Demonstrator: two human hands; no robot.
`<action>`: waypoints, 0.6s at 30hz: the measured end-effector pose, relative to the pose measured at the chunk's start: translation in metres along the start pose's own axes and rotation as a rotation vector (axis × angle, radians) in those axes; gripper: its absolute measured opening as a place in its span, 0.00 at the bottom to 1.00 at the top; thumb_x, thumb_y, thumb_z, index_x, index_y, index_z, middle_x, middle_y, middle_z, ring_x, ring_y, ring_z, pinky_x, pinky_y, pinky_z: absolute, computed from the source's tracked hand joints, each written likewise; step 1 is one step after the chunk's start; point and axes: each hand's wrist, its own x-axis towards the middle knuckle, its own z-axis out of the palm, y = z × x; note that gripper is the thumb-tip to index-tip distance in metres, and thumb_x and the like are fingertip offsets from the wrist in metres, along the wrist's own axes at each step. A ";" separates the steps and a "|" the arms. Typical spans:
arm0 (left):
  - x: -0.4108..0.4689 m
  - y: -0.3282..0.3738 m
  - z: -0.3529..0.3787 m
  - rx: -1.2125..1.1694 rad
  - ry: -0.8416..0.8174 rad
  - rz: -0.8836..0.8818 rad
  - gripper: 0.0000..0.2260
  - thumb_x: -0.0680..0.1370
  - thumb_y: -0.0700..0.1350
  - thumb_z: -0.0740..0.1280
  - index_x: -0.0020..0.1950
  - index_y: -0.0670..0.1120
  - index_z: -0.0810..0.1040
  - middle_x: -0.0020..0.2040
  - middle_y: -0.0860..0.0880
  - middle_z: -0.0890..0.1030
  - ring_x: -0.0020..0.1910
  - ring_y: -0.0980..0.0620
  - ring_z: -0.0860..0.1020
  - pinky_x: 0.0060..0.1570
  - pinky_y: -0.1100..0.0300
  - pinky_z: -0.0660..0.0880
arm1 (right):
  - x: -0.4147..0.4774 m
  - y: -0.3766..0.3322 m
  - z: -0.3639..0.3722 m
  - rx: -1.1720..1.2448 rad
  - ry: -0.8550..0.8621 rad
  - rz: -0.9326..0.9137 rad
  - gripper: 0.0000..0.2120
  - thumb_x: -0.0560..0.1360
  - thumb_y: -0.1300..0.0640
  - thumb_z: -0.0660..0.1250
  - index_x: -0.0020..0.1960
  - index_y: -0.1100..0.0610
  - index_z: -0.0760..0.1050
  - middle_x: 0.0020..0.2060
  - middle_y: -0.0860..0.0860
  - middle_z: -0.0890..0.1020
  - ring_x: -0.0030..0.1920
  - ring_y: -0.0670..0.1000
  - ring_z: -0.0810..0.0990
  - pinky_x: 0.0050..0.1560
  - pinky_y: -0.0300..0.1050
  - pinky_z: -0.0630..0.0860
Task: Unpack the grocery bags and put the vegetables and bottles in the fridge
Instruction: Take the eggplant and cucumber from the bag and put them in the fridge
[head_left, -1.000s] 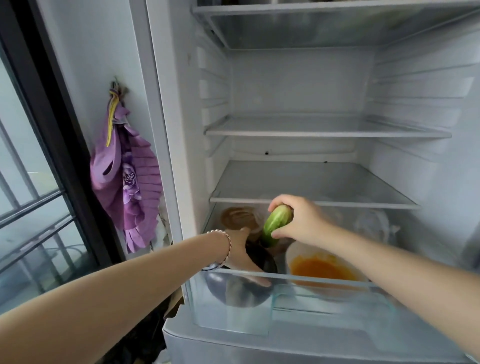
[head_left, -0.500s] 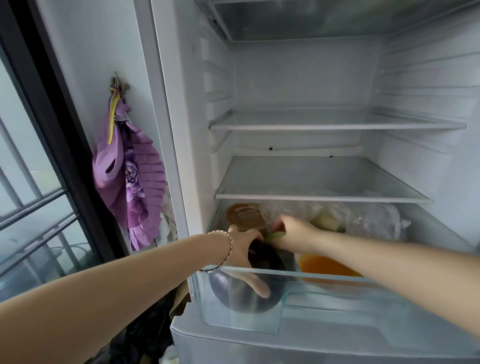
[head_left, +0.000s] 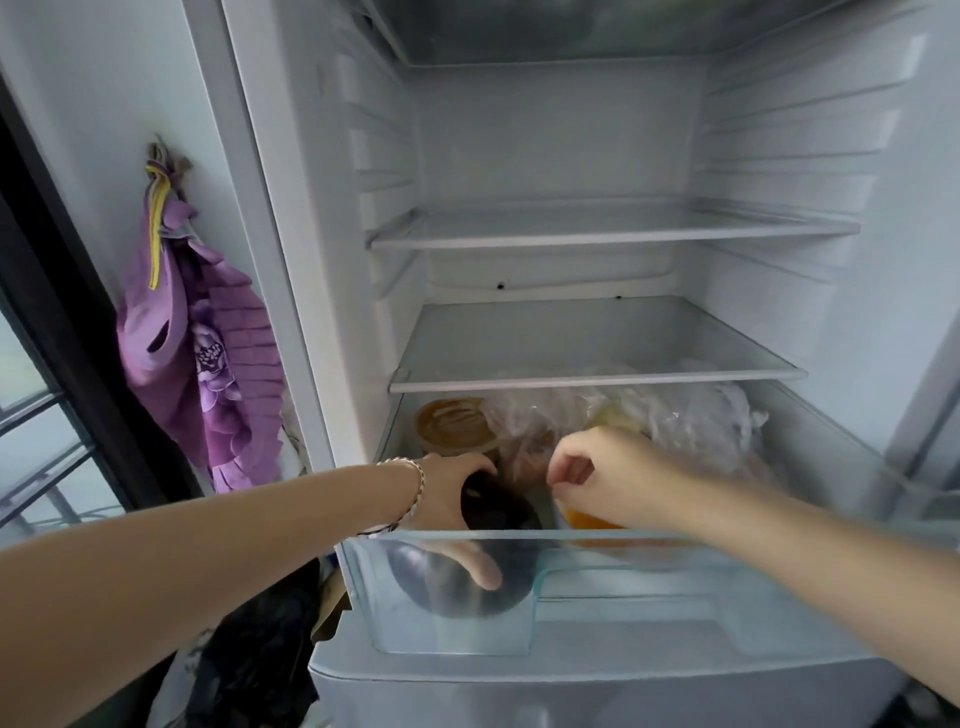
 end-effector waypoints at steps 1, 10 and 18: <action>0.002 -0.002 0.001 0.003 0.009 0.012 0.37 0.67 0.48 0.77 0.71 0.53 0.62 0.64 0.51 0.71 0.54 0.57 0.69 0.41 0.78 0.60 | -0.005 0.003 -0.002 0.023 0.022 0.009 0.07 0.73 0.56 0.68 0.38 0.45 0.76 0.39 0.43 0.81 0.43 0.45 0.80 0.50 0.42 0.78; 0.000 -0.009 -0.021 0.251 -0.191 -0.067 0.50 0.53 0.68 0.73 0.71 0.58 0.57 0.66 0.56 0.70 0.62 0.51 0.71 0.63 0.53 0.71 | -0.055 0.003 -0.008 -0.053 0.232 -0.124 0.15 0.73 0.37 0.57 0.48 0.44 0.77 0.45 0.37 0.80 0.48 0.40 0.77 0.52 0.39 0.75; -0.031 0.027 -0.017 0.114 0.188 0.049 0.39 0.64 0.74 0.49 0.70 0.55 0.64 0.69 0.51 0.70 0.64 0.52 0.71 0.66 0.56 0.68 | -0.045 0.025 0.004 -0.573 0.381 -0.446 0.34 0.63 0.28 0.61 0.52 0.55 0.80 0.50 0.50 0.81 0.56 0.50 0.73 0.60 0.46 0.67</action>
